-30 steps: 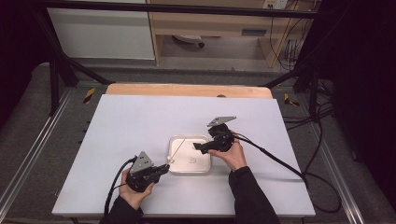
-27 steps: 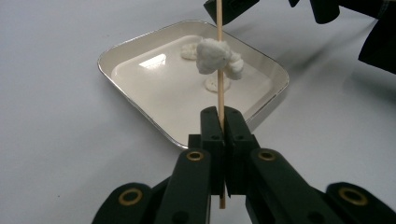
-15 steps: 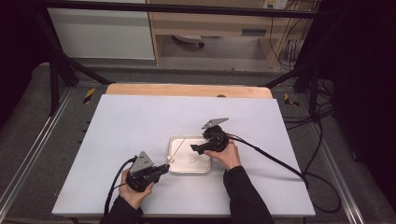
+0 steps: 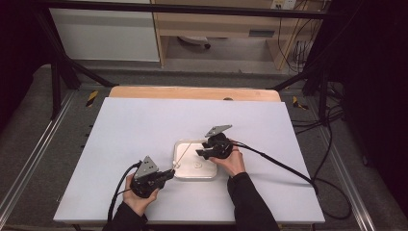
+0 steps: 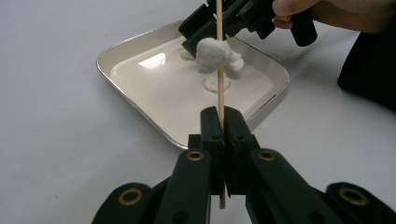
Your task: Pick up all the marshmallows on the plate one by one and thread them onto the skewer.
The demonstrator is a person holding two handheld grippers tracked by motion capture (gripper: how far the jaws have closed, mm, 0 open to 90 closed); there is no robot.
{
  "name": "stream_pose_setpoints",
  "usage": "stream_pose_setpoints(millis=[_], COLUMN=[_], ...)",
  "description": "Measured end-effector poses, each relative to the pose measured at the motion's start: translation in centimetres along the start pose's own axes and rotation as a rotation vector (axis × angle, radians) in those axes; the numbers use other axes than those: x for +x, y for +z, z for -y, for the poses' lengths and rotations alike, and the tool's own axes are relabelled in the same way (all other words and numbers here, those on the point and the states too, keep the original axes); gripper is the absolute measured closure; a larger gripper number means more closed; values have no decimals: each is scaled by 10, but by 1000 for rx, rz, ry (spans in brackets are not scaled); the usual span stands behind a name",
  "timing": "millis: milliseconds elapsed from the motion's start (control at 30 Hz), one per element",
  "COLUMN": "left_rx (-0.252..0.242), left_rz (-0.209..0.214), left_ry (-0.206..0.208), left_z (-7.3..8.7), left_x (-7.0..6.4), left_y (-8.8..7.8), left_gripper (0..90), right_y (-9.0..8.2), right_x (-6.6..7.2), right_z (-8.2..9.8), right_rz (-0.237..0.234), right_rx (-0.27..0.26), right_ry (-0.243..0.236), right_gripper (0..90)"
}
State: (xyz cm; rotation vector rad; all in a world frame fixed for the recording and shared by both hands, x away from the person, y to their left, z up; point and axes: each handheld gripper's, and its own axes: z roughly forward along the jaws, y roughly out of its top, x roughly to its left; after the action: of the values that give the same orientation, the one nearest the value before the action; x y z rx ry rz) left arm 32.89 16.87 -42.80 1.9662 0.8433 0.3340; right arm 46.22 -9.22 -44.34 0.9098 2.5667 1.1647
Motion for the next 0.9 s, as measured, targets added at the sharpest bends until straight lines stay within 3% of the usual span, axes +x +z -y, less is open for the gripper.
stream_pose_setpoints(millis=[333,533,900], left_rx=[4,0,-2], left_rz=[14,10,5], left_ry=[1,-2,4], left_z=[1,1,1], left_x=[-2,-1,-2], left_y=[4,2,2], left_gripper=[881,881,881], right_y=[3,3,-4], right_x=[-3,-1,0], right_z=[2,3,1], right_rz=[10,27,7], right_rx=[33,21,30], right_ry=[-21,-10,4], right_gripper=[682,697,719])
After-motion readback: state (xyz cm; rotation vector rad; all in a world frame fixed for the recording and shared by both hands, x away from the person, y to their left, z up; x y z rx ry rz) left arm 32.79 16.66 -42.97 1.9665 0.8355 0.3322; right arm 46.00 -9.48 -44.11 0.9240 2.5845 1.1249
